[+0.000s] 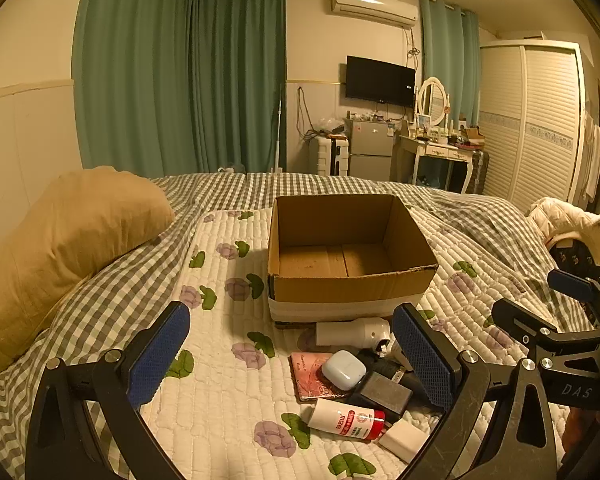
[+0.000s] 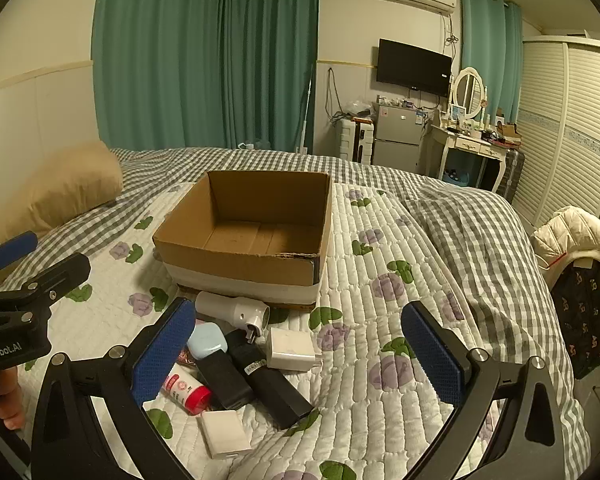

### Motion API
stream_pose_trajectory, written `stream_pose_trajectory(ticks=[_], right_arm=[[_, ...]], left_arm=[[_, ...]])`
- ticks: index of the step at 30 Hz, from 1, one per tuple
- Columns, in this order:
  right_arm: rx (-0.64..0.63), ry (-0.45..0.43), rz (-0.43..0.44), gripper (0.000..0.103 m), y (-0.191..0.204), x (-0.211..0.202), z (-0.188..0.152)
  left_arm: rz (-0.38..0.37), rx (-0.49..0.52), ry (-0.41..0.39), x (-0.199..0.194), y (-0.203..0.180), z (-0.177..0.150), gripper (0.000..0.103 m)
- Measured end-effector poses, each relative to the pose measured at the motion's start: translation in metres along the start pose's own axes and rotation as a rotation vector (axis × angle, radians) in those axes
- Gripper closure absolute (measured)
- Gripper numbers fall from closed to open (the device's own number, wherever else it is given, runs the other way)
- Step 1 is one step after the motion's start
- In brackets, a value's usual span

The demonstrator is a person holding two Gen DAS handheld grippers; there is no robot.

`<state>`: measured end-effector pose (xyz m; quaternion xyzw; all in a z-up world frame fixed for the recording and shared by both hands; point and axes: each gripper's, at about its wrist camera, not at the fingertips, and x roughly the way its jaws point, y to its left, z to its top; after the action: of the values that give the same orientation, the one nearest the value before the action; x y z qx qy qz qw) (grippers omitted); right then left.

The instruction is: Organize rigid objects

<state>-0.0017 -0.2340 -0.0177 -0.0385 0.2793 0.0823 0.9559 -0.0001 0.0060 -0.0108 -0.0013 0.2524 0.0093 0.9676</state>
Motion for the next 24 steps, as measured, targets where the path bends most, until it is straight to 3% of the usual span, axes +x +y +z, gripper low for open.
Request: stream_pose_trajectory(ticks=[24], right_arm=[[-0.008, 0.006, 0.003, 0.000, 0.0027, 0.0005, 0.0035]], left_arm=[[0.000, -0.005, -0.002, -0.0002, 0.0034, 0.0079, 0.000]])
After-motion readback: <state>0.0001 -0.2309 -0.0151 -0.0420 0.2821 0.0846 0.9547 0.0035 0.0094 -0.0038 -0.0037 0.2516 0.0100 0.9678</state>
